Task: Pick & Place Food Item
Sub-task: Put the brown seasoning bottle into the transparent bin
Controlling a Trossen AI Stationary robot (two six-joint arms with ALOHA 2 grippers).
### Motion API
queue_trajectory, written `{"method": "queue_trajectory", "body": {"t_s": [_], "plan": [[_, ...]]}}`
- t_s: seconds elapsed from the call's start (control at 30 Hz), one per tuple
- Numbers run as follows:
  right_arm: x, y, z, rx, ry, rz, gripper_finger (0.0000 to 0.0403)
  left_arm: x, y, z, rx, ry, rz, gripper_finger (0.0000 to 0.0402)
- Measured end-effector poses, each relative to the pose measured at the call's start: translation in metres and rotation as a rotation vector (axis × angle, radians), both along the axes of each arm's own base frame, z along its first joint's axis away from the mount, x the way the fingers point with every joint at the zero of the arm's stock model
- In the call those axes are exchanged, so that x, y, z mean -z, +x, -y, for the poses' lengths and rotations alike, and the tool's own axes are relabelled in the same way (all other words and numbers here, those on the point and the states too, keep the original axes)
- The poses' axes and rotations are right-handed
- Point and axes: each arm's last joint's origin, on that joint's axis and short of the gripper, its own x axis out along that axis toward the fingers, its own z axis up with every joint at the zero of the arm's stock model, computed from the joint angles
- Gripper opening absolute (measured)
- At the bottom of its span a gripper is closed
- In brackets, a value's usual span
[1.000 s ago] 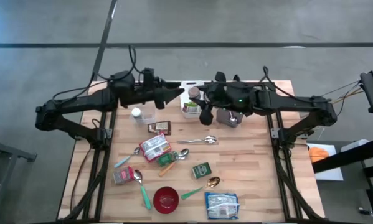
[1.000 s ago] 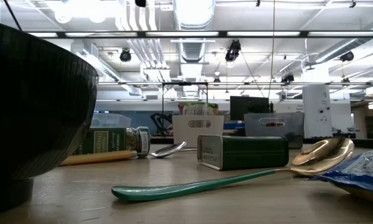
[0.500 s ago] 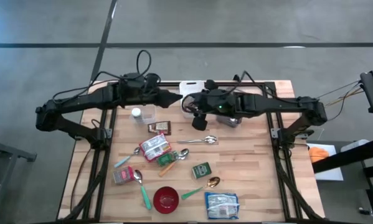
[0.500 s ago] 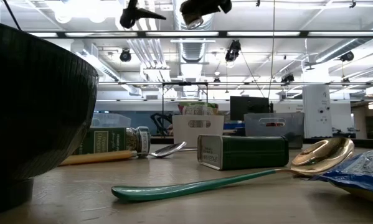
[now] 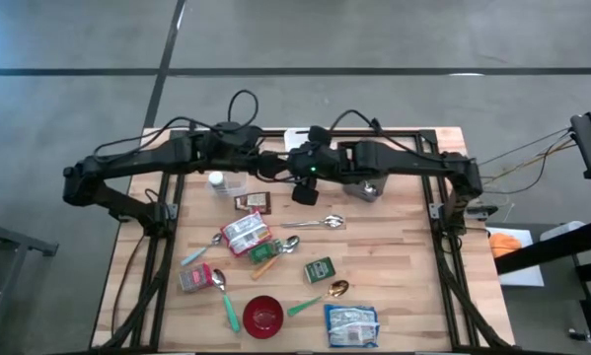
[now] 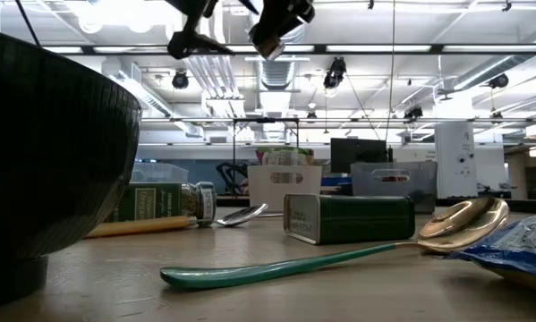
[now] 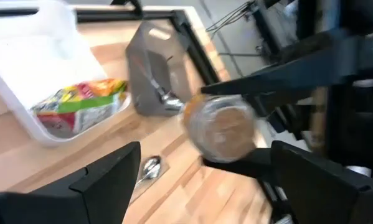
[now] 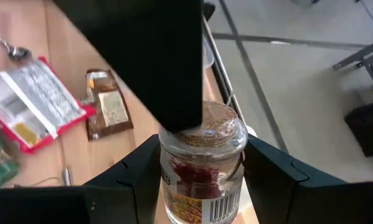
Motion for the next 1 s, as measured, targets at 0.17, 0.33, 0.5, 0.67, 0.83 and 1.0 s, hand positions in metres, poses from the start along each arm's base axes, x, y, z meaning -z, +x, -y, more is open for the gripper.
{"method": "queue_trajectory", "body": {"t_s": [0.17,0.33,0.5,0.67,0.83,1.0], "plan": [[-0.002,0.005,0.000,-0.003,-0.001,-0.018,0.0181,0.002,0.004,-0.002,0.003,-0.001,0.004,0.0363],[-0.003,0.005,-0.001,-0.004,0.001,-0.011,0.0181,0.004,0.008,-0.003,0.005,0.008,0.016,0.0363],[-0.002,0.005,-0.002,-0.018,0.014,-0.014,0.0181,0.012,0.017,-0.006,0.024,-0.008,0.003,0.0363],[0.002,0.004,-0.003,-0.021,0.023,-0.038,0.0181,0.017,0.023,-0.008,0.065,-0.036,0.006,0.0347],[-0.002,0.004,-0.007,-0.043,0.019,-0.023,0.0181,0.014,0.024,-0.010,0.079,0.006,0.034,0.0291],[-0.003,0.005,-0.008,-0.054,0.022,-0.023,0.0181,0.013,0.024,-0.010,0.112,0.002,0.040,0.0221]]}}
